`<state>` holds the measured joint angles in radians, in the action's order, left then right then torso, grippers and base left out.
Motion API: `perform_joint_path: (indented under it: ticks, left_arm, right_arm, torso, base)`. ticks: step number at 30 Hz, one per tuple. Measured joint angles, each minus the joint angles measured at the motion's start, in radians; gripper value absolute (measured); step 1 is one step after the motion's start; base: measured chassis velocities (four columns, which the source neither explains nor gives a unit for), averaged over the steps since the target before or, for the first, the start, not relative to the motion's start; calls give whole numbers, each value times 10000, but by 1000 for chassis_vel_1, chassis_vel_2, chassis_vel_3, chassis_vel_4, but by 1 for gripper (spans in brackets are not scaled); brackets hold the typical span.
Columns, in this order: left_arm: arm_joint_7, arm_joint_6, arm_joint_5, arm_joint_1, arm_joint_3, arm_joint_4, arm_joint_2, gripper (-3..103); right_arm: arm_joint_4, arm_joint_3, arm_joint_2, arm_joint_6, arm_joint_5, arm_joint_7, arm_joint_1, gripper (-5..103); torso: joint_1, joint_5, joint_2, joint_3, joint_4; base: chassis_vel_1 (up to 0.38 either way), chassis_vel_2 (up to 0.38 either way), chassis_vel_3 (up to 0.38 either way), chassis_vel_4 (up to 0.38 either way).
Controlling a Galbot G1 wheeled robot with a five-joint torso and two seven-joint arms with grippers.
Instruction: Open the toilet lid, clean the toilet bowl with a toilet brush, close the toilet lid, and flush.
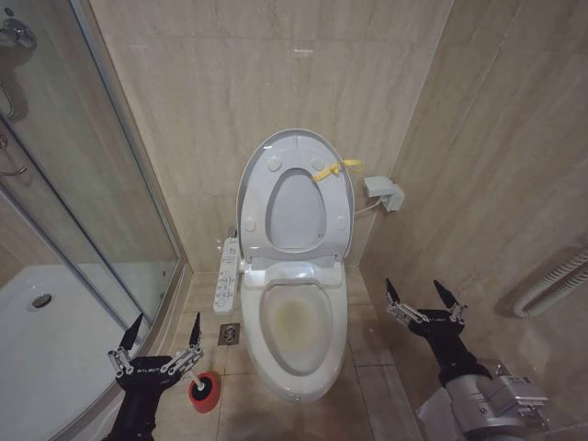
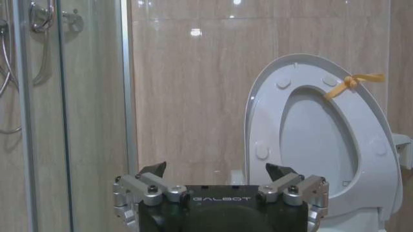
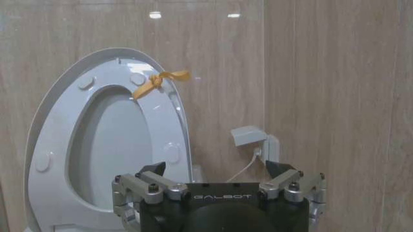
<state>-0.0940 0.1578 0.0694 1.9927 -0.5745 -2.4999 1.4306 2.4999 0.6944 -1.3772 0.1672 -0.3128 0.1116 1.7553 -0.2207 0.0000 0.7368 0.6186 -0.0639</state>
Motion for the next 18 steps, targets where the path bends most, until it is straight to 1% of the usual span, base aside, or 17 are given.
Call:
perform_joint_path:
  ticks: [13, 16, 18]
  left_arm:
    - [0, 0, 0, 0, 0, 0, 0, 100]
    - [0, 0, 0, 0, 1, 0, -1, 100]
    - [-1, 0, 0, 0, 0, 0, -1, 100]
  right_arm:
    - [-23, 0, 0, 1, 0, -3, -20, 100]
    - [-427, -7, 9, 68, -4, -146, -366, 100]
    - [-1140, -30, 28, 210, -42, -403, -976, 100]
  torso:
    - [0, -1, 0, 0, -1]
    - [0, -2, 0, 0, -3]
    - [0, 2, 0, 0, 1]
  base:
    - [0, 0, 0, 0]
    - [0, 0, 0, 0]
    - [0, 0, 0, 0]
